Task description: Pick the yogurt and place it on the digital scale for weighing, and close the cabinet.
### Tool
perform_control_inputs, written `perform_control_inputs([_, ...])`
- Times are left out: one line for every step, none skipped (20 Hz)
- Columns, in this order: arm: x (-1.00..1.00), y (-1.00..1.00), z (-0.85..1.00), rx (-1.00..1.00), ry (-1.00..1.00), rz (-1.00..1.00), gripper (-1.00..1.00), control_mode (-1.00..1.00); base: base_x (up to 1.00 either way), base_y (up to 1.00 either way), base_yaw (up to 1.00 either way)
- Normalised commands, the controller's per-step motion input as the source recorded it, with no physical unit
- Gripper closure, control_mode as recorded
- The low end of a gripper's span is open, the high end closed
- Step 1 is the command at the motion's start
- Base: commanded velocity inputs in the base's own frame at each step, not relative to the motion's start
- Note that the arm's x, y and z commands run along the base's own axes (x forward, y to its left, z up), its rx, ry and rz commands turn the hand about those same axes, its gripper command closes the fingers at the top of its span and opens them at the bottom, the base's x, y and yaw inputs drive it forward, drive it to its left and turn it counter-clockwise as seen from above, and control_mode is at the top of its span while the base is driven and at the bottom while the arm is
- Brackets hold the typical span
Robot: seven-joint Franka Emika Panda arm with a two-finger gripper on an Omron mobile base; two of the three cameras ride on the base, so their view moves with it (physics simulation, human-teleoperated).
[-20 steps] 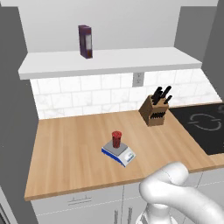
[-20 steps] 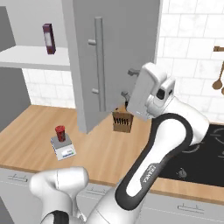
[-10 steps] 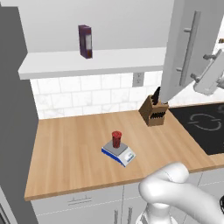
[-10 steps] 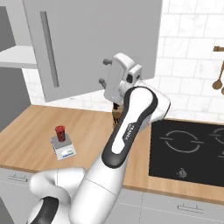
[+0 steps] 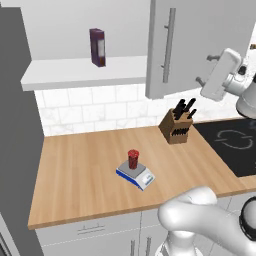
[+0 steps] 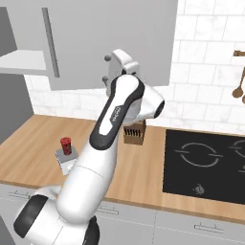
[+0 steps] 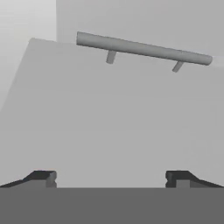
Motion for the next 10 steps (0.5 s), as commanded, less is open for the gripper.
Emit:
perform_control_inputs([0.99, 0.56, 0.0, 0.0, 0.08, -0.31, -1.0, -1.0, 0.0, 0.0, 0.0])
perform_control_inputs([0.95, 0.39, 0.0, 0.0, 0.08, -0.3, -1.0, -1.0, 0.0, 0.0, 0.0])
perform_control_inputs([0.91, 0.24, 0.0, 0.0, 0.08, -0.29, -1.0, -1.0, 0.0, 0.0, 0.0])
perform_control_inputs([0.83, 0.09, 0.0, 0.0, 0.06, -0.27, -1.0, -1.0, 0.0, 0.0, 0.0])
perform_control_inputs([0.74, 0.0, 0.0, 0.0, 0.04, -0.25, -1.0, -1.0, 0.0, 0.0, 0.0])
perform_control_inputs([0.71, 0.0, 0.0, 0.0, 0.04, -0.23, -1.0, -1.0, 0.0, 0.0, 0.0])
perform_control_inputs([0.68, 0.0, 0.0, 0.0, 0.03, -0.21, -1.0, -1.0, 0.0, 0.0, 0.0])
perform_control_inputs([0.65, 0.0, 0.0, 0.0, 0.02, -0.19, -1.0, -1.0, 0.0, 0.0, 0.0])
perform_control_inputs([0.59, 0.0, 0.0, 0.0, 0.01, -0.18, -1.0, -1.0, 0.0, 0.0, 0.0])
perform_control_inputs([0.57, 0.0, 0.0, 0.0, 0.0, -0.17, -1.0, -1.0, 0.0, 0.0, 0.0])
